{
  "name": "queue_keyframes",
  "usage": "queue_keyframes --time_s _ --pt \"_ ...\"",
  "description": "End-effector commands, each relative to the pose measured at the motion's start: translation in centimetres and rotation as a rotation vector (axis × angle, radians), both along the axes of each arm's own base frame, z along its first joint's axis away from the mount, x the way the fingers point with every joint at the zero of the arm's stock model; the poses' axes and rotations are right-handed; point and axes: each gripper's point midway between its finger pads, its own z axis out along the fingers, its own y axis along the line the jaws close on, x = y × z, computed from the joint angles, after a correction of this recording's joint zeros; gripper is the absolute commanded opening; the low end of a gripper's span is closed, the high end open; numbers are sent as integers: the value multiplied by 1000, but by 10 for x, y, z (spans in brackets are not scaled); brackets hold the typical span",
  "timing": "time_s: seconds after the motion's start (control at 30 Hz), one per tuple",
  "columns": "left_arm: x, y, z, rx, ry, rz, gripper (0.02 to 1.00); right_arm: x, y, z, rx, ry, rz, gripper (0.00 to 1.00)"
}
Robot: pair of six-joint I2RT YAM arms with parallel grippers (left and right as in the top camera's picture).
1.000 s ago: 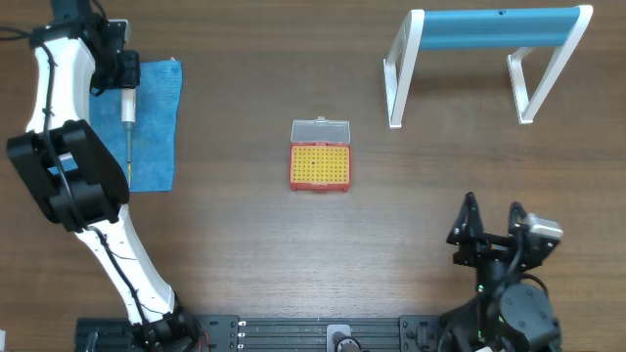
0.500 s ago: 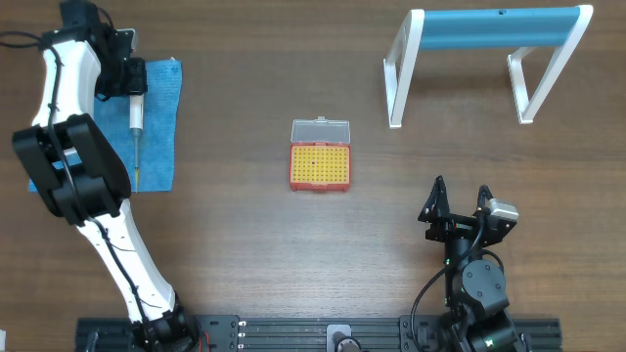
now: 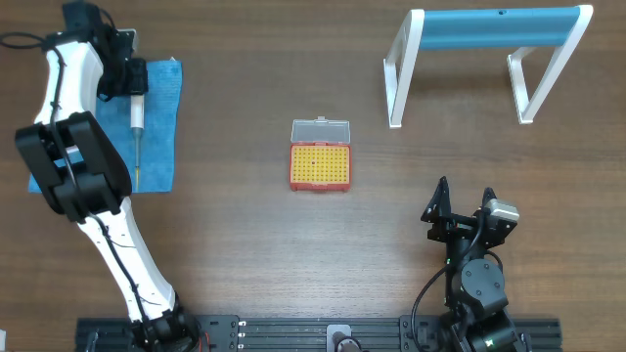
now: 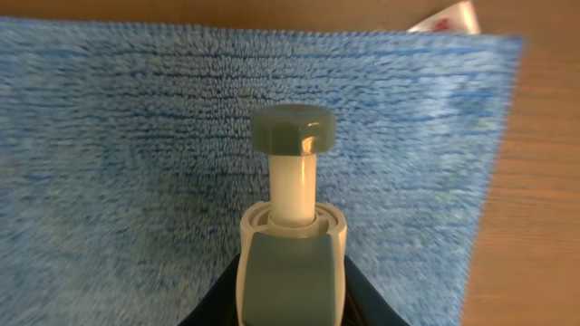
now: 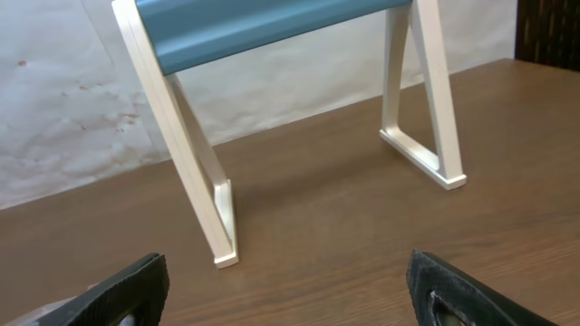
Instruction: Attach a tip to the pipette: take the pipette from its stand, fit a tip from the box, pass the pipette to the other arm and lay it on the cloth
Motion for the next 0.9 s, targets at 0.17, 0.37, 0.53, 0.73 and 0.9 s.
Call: queue_keyframes --time_s 0.17,0.37,0.53,0.73,0.9 --pt "0 3 -25 -2 39 19 669 -1 -5 -2 -302 51 -2 869" --pt "1 1 -22 -7 38 16 998 -1 -5 -2 -301 51 -1 869" --pt "17 -3 27 17 -34 -1 998 -1 -5 -2 -301 51 -2 869" --pt "23 6 172 116 -212 12 998 -1 -5 -2 -301 51 -2 869" --pt "-27 -19 331 148 -516 -4 998 -1 -5 -2 -301 51 -2 869"
